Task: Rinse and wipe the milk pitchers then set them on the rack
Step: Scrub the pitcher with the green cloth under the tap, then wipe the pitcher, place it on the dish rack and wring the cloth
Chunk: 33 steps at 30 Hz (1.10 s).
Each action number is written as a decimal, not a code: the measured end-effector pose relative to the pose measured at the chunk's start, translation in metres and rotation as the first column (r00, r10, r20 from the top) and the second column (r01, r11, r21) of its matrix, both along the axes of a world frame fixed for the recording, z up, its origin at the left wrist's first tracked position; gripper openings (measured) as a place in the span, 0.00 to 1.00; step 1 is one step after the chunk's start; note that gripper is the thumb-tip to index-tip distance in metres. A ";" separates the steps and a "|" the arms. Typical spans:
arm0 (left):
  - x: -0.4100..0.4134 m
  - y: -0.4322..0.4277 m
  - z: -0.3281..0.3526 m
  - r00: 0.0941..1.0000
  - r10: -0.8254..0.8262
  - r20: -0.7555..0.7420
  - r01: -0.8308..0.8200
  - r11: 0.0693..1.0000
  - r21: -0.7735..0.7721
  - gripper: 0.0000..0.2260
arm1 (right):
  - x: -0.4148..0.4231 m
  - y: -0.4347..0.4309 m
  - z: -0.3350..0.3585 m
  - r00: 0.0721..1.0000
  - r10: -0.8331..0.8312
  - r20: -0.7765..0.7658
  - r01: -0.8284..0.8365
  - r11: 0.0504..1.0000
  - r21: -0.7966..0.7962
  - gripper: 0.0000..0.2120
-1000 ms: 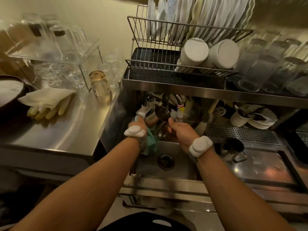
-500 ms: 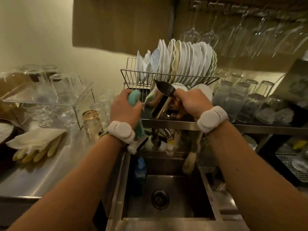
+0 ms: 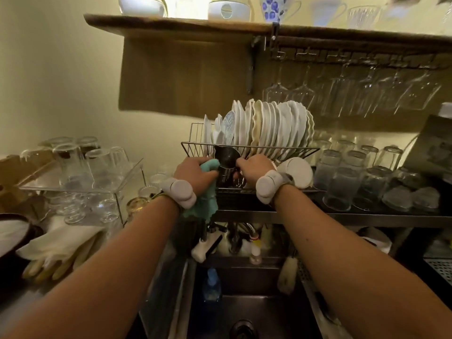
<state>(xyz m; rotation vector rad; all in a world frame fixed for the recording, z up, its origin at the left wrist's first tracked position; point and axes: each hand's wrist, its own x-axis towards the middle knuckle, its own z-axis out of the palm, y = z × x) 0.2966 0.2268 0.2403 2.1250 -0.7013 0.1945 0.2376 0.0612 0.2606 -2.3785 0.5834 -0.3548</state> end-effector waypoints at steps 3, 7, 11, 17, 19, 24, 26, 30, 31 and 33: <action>0.010 -0.006 -0.003 1.000 0.007 -0.021 -0.007 1.000 0.028 0.16 | 0.008 -0.003 -0.006 0.995 -0.095 -0.036 0.088 0.983 -0.164 0.22; 0.023 -0.011 -0.005 0.997 0.020 -0.075 -0.013 0.996 0.083 0.14 | 0.020 -0.009 -0.010 0.994 -0.106 -0.034 0.095 0.967 -0.238 0.23; 0.031 -0.014 -0.007 0.992 0.024 -0.121 -0.008 0.992 0.128 0.06 | 0.026 -0.011 -0.015 0.996 -0.068 -0.056 0.050 0.961 -0.274 0.20; 0.043 -0.018 -0.002 0.987 0.043 -0.156 -0.001 0.966 0.257 0.09 | 0.028 -0.012 -0.018 0.993 -0.092 -0.069 0.069 0.954 -0.293 0.17; 0.043 -0.018 0.000 0.986 0.052 -0.157 -0.006 0.959 0.283 0.12 | 0.027 -0.013 -0.018 0.994 -0.094 -0.047 0.079 0.962 -0.262 0.17; 0.027 -0.013 0.004 0.991 0.086 -0.107 -0.050 0.953 0.299 0.13 | 0.009 -0.010 -0.014 0.990 -0.044 0.136 0.066 0.985 -0.158 0.13; 0.012 -0.008 0.003 0.990 0.142 -0.023 -0.135 0.972 0.195 0.14 | -0.005 -0.006 -0.013 0.956 -0.077 0.282 0.080 0.997 0.000 0.11; -0.025 -0.004 -0.017 0.987 0.120 -0.103 -0.128 0.989 -0.076 0.10 | -0.040 0.001 -0.032 0.898 -0.132 0.420 0.042 0.975 0.217 0.10; -0.034 -0.004 -0.027 0.987 0.063 -0.145 -0.079 0.992 -0.102 0.09 | -0.050 0.001 -0.044 0.895 -0.141 0.423 0.022 0.961 0.274 0.10; -0.051 -0.009 -0.049 0.964 -0.054 -0.260 0.021 0.991 -0.129 0.07 | -0.069 -0.001 -0.075 0.908 -0.163 0.385 -0.004 0.917 0.398 0.11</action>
